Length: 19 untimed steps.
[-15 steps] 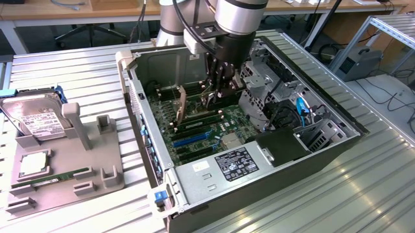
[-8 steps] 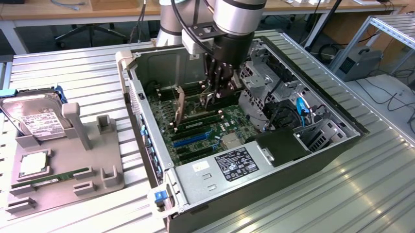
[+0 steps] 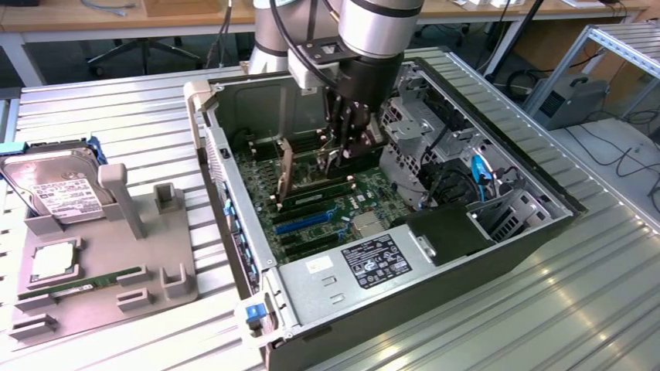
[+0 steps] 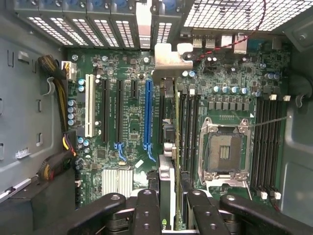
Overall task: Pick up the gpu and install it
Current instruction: 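Insert the gpu into the slot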
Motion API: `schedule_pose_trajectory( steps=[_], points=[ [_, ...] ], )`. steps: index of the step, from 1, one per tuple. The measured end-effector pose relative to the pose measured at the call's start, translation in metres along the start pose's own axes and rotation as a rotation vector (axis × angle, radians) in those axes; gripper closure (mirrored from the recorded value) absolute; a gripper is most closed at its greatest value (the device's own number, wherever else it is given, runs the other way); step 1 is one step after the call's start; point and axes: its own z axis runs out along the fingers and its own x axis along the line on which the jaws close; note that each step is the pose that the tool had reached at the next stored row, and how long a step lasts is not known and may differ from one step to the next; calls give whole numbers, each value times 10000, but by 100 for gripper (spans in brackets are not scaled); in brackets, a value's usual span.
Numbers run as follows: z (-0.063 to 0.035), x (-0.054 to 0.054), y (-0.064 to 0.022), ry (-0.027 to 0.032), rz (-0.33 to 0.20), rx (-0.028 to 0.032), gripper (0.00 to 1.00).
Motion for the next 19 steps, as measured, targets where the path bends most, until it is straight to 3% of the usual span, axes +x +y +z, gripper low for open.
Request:
schedule_pose_trajectory(
  steps=[8,19],
  points=[
    [13,3,3,-1,849,26,73],
    [13,106,66,0,850,25,73]
  ],
)
